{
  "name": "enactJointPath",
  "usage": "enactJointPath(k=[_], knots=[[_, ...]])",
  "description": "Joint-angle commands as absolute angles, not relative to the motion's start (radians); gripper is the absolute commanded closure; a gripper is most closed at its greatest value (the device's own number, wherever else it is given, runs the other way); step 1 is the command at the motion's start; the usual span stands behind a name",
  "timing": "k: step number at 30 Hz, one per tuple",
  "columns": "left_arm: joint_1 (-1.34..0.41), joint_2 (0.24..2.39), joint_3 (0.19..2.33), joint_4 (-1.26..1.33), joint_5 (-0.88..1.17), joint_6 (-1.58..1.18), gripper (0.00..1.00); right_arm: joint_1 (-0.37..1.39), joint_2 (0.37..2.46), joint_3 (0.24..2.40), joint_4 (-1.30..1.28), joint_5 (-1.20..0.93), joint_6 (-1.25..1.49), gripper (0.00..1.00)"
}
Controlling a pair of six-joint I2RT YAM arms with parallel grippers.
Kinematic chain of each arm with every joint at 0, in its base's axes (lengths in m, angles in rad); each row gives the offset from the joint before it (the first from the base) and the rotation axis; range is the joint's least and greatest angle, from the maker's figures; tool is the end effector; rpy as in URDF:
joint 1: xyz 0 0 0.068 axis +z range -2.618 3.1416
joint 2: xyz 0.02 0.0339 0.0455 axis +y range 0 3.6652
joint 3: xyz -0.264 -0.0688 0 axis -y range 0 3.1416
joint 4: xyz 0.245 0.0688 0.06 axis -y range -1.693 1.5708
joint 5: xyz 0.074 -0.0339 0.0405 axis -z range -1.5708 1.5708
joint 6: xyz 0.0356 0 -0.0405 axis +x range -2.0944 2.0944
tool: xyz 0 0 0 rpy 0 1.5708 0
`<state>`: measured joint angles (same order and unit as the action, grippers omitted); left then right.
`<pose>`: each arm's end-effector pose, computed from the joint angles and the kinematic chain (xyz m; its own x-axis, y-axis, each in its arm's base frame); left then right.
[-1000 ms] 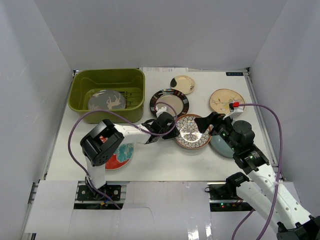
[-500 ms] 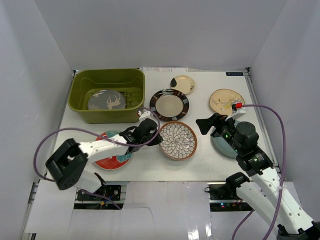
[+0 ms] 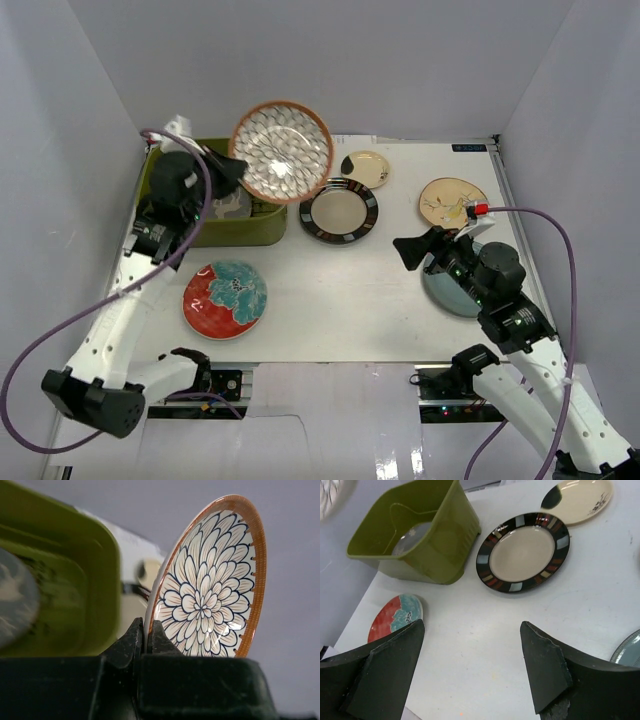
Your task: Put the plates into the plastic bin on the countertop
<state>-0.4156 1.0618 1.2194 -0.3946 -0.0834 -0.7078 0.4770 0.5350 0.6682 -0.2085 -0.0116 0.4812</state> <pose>0.2119 -0.0903 0.4160 -0.3766 -0.5420 -0.7513 0.1097 0.7792 -0.6171 0.1216 0.0633 0.3319 -0.2765 0.3781 -0.8835 -0.3851 0.7987 0.4623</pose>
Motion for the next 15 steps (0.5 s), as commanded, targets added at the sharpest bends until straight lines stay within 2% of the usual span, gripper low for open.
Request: enactJointPath(k=[1, 2, 6, 15], knots=[[-0.2, 1.176, 1.318, -0.353, 0.065, -0.681, 1.0, 0.471, 0.558, 0.635, -0.164, -0.081, 0.486, 0.17], [-0.108, 1.21, 1.344, -0.344, 0.099, -0.701, 1.0, 0.471, 0.563, 0.631, -0.157, -0.086, 0.488, 0.17], [0.049, 1.369, 1.394, -0.321, 0.175, -0.736, 1.0, 0.472, 0.595, 0.612, -0.141, -0.116, 0.477, 0.17], [0.114, 1.563, 1.394, -0.311, 0.19, -0.715, 1.0, 0.52, 0.683, 0.502, 0.001, -0.213, 0.531, 0.17]])
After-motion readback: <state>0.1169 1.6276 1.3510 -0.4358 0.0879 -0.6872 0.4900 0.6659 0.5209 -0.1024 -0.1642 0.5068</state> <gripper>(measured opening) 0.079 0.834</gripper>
